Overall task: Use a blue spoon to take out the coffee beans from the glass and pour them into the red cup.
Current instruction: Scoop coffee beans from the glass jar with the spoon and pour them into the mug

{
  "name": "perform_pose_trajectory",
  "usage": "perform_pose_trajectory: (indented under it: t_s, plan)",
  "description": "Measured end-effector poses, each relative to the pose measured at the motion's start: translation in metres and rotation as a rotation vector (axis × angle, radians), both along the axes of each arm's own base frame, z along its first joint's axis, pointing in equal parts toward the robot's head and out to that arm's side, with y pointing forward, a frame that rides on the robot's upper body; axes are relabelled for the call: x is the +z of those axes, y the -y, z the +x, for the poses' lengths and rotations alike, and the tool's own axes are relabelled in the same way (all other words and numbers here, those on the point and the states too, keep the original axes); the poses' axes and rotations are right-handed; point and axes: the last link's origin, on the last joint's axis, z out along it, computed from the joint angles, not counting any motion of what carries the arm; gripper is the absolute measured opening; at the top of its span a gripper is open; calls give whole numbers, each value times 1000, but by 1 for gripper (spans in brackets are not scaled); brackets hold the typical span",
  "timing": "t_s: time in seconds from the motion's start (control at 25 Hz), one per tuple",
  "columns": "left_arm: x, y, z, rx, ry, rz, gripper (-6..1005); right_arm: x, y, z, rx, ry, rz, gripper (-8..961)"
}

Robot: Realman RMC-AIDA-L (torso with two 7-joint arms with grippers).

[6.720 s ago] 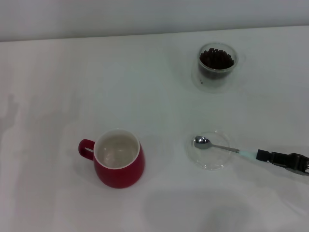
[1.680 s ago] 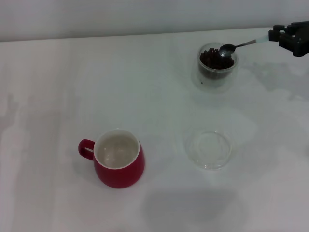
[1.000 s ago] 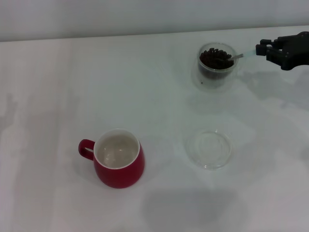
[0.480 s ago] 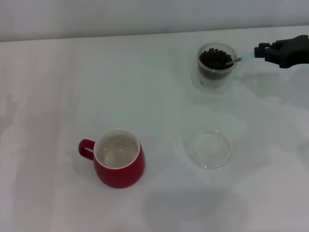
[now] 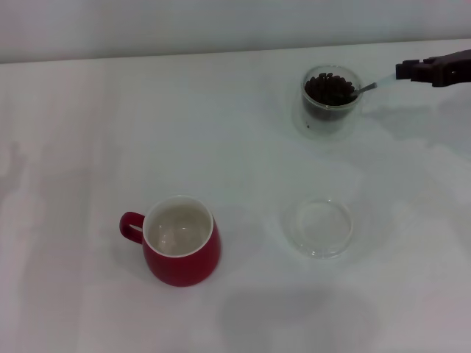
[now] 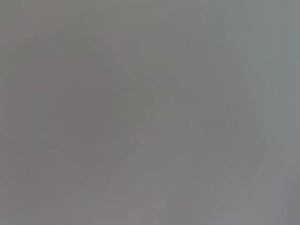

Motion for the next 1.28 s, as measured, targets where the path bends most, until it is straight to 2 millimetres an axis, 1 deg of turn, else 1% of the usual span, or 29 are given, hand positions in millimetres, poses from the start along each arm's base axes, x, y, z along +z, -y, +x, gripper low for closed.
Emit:
perform_pose_trajectory:
  t_s: [0.24, 0.64, 1.28]
  plan:
    - [2, -1, -1, 1, -11, 4, 892, 6, -3, -3, -67, -42, -7, 146]
    - [3, 0, -2, 1, -15, 6, 892, 3, -6, -9, -161, -76, -65, 147]
    - [6, -1, -3, 0, -26, 12, 892, 9, -8, -3, -336, -138, -54, 147]
